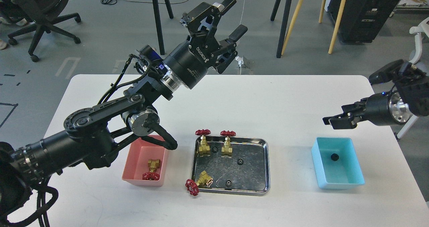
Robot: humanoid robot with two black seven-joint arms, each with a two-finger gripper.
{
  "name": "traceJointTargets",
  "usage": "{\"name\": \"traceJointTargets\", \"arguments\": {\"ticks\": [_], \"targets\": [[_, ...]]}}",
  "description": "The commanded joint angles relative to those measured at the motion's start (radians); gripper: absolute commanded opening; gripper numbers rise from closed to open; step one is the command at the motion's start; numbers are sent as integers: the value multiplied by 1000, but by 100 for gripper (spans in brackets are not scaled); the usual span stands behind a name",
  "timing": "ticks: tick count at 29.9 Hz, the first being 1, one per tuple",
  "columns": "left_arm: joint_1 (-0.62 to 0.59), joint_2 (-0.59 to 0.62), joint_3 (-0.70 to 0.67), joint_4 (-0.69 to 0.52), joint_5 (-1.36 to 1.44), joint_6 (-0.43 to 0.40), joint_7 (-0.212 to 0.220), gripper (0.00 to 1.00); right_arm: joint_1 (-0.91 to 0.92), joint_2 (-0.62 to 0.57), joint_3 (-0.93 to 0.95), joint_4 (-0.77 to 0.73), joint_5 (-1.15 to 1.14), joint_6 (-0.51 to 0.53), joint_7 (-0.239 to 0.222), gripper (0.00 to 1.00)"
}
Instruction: Place valve in pink box and gear in blue box
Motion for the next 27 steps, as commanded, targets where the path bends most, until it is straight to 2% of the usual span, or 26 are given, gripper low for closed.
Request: {"name": "traceJointTargets", "arguments": {"ticks": [1,4,6,10,13,16,19,23,27], "targets": [[-14,48,1,21,1,-21,0,71,-20,-28,75,-51,209,0,0,84],[-19,77,1,73,-1,-107,0,72,-25,-16,89,-110,430,0,-1,84],[-20,76,1,136,-1,-162,0,72,-31,10,86,-144,676,0,-1,84],[-14,71,-3,272,-1,-238,0,73,-63,117,93,-157,1349,-281,-1,86],[-13,85,-25,288,-21,-302,0,73,-65,148,110,-154,1654,-277,5,90],[-5,102,-88,291,-85,-394,0,74,-68,208,174,-158,1712,-156,8,92],[21,104,-115,315,-134,-394,0,75,-72,263,218,-170,1727,0,11,93],[55,97,-171,360,-159,-394,0,87,-74,317,205,-247,1761,0,14,95],[95,93,-244,394,-182,-394,0,88,-73,412,224,-360,1764,0,14,96]]}}
